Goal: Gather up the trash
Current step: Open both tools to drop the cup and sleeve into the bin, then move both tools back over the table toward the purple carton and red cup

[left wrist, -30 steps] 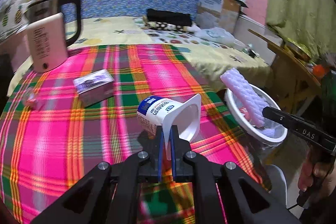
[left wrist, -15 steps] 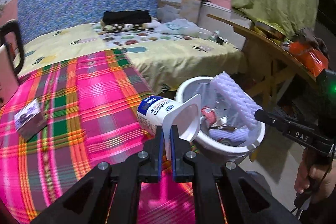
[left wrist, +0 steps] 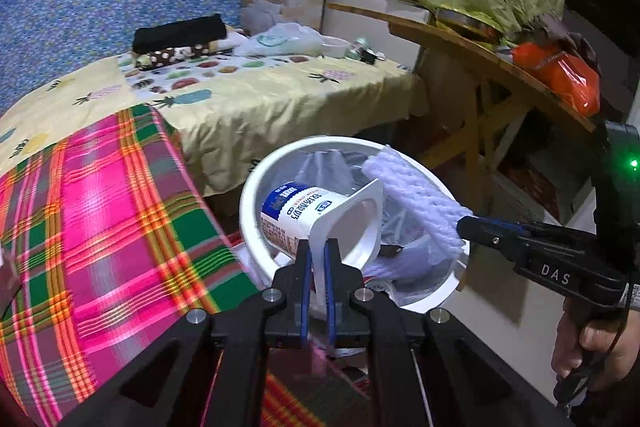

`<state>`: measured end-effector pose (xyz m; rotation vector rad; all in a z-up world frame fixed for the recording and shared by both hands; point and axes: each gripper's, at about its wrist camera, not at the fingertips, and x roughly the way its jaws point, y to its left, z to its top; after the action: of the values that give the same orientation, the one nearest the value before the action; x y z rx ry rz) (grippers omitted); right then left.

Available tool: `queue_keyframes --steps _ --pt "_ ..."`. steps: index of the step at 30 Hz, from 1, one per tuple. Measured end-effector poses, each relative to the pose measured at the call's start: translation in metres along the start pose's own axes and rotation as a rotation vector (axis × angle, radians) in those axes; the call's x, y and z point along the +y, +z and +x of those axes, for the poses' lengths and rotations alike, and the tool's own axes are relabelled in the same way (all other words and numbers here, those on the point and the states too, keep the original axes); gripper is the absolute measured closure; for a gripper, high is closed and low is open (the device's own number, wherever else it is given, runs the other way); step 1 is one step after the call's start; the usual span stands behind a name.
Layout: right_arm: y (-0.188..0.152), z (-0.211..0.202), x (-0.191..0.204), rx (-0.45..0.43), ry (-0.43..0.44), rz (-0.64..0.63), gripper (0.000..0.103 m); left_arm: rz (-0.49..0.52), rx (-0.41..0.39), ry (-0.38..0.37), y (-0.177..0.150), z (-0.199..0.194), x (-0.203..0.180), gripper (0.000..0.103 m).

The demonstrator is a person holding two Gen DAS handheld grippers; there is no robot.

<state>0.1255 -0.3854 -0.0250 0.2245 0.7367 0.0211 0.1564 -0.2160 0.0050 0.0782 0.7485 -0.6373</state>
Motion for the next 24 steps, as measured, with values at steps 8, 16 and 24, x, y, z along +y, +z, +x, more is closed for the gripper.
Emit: queue_keyframes --steps 8,16,24 --pt "0.0 0.008 -0.007 0.038 -0.01 0.002 0.092 -0.003 0.039 -0.034 0.0 0.023 -0.006 0.094" --pt "0.0 0.007 -0.004 0.023 0.007 -0.014 0.078 -0.044 0.003 -0.051 0.0 0.013 0.001 0.05" --pt "0.002 -0.001 0.002 -0.007 0.021 -0.028 0.05 -0.094 0.003 -0.014 -0.008 -0.003 0.017 0.05"
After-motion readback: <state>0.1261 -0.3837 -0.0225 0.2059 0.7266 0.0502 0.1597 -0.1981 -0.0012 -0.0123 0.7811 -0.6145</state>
